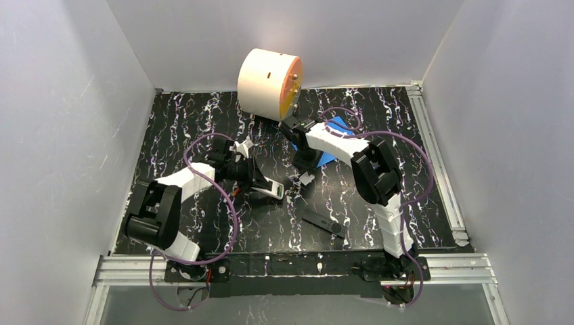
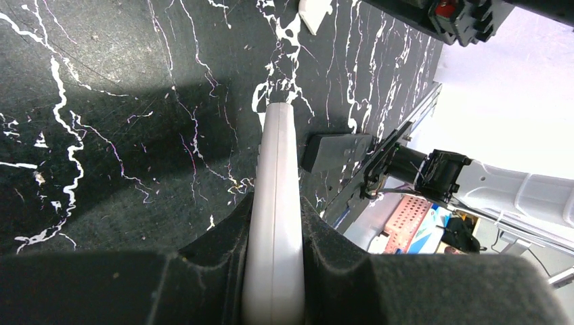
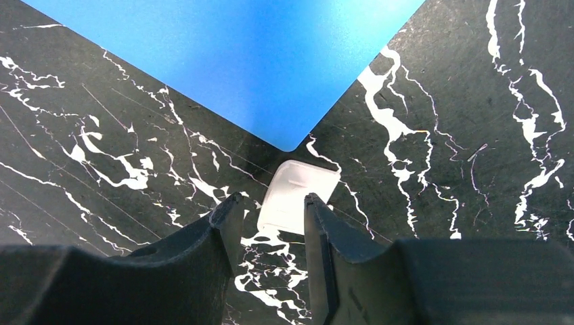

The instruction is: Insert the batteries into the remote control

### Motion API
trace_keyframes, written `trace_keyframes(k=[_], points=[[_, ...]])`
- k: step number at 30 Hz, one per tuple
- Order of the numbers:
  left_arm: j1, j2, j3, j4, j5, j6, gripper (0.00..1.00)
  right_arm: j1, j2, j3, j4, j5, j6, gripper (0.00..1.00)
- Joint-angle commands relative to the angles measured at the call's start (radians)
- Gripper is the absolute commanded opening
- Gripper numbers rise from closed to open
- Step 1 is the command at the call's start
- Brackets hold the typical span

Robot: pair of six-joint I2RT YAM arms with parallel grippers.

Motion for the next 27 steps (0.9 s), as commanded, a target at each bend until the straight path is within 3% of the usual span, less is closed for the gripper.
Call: trace_keyframes(k=[1,11,16,20,27], points=[[0.007,-0.049,-0.016,-0.014,0.007,0.013,0.00,0.006,0.018,0.032,-0.050,0.004,0.052,0.45],[0.008,-0.048,-0.025,0.011,0.016,-0.003,0.00,0.005,0.092,0.070,-0.054,-0.004,0.067,0.39],[0.007,-0.048,-0.031,0.017,0.017,-0.004,0.00,0.005,0.108,0.065,-0.085,-0.011,0.059,0.24],[0.008,-0.047,-0.025,0.021,0.020,-0.009,0.00,0.005,0.086,0.023,-0.059,-0.009,0.047,0.03],[0.010,-0.044,0.006,0.019,0.043,-0.041,0.00,0.005,0.022,-0.014,0.043,-0.034,-0.027,0.01]])
